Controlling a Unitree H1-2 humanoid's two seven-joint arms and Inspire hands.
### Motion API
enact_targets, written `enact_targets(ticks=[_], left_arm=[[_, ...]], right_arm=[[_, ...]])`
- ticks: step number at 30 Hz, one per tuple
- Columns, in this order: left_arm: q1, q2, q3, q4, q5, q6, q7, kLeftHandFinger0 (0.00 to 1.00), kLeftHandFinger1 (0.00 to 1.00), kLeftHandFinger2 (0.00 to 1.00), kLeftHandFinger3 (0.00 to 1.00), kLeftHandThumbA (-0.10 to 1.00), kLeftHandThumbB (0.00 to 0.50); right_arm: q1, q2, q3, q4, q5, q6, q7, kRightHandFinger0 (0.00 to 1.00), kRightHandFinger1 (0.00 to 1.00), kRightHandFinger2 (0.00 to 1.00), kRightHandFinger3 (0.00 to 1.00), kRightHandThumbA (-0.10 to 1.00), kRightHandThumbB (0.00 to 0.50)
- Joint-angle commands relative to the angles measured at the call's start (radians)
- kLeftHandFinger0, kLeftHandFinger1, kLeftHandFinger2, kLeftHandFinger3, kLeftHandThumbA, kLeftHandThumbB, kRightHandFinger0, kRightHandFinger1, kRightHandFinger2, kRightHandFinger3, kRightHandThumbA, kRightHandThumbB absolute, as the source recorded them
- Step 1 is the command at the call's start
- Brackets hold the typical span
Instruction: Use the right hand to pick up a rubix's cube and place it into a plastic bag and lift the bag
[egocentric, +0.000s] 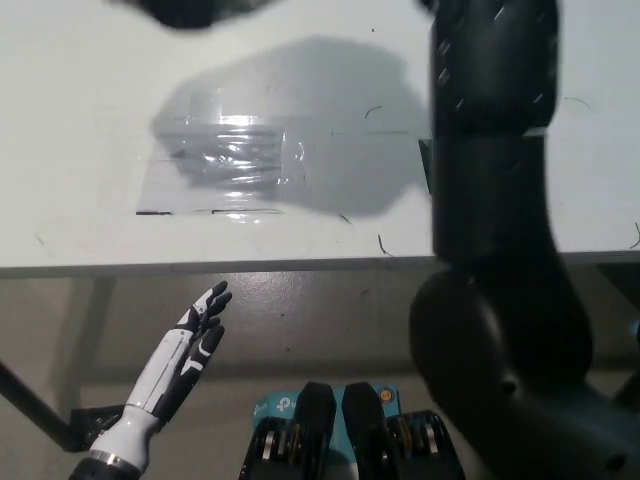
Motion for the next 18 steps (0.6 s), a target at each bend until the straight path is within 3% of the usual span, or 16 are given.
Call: enact_targets(ticks=[1, 2, 4, 5, 6, 8, 12, 16, 18], left_arm=[[-0.014, 0.008, 0.001, -0.038, -0.006, 0.008, -0.015, 1.0, 1.0, 1.0, 1.0, 1.0, 0.156], [-0.015, 0.008, 0.001, -0.038, -0.006, 0.009, -0.016, 1.0, 1.0, 1.0, 1.0, 1.0, 0.157], [-0.018, 0.007, 0.002, -0.04, -0.006, 0.013, -0.018, 1.0, 1.0, 1.0, 1.0, 1.0, 0.159], [-0.018, 0.008, 0.002, -0.042, -0.005, 0.016, -0.02, 1.0, 1.0, 1.0, 1.0, 1.0, 0.162], [-0.018, 0.008, 0.002, -0.042, -0.005, 0.016, -0.02, 1.0, 1.0, 1.0, 1.0, 1.0, 0.162], [-0.021, 0.01, 0.002, -0.038, -0.008, 0.008, -0.024, 1.0, 1.0, 1.0, 1.0, 1.0, 0.149], [-0.019, 0.011, 0.0, -0.042, -0.009, 0.012, -0.029, 1.0, 1.0, 1.0, 1.0, 1.0, 0.142], [-0.021, 0.008, -0.001, -0.041, -0.012, 0.016, -0.03, 1.0, 1.0, 1.0, 1.0, 1.0, 0.137], [-0.022, 0.005, -0.001, -0.042, -0.01, 0.021, -0.028, 1.0, 1.0, 1.0, 1.0, 1.0, 0.153]], right_arm=[[0.006, 0.033, 0.052, 0.136, -0.073, -0.052, 0.098, 0.0, 0.22, 0.67, 0.84, -0.1, 0.091], [0.01, 0.034, 0.054, 0.159, -0.079, -0.062, 0.107, 0.0, 0.2, 0.67, 0.77, -0.1, 0.09], [0.014, 0.037, 0.059, 0.233, -0.098, -0.097, 0.13, 0.0, 0.14, 0.64, 0.77, -0.1, 0.111], [0.014, 0.039, 0.058, 0.273, -0.108, -0.119, 0.145, 0.0, 0.12, 0.62, 0.67, -0.1, 0.118], [0.014, 0.039, 0.058, 0.273, -0.108, -0.119, 0.145, 0.0, 0.12, 0.62, 0.67, -0.1, 0.118], [0.014, 0.04, 0.053, 0.35, -0.127, -0.155, 0.16, 0.0, 0.04, 0.56, 0.74, -0.1, 0.141], [0.026, 0.032, 0.053, 0.425, -0.16, -0.189, 0.179, 0.0, 0.07, 0.62, 1.0, -0.1, 0.126], [0.044, -0.005, 0.038, 0.503, -0.177, -0.219, 0.222, 0.0, 0.04, 0.61, 1.0, -0.1, 0.083], [0.049, -0.029, 0.041, 0.532, -0.195, -0.231, 0.228, 0.0, 0.01, 0.6, 1.0, -0.1, 0.084]])
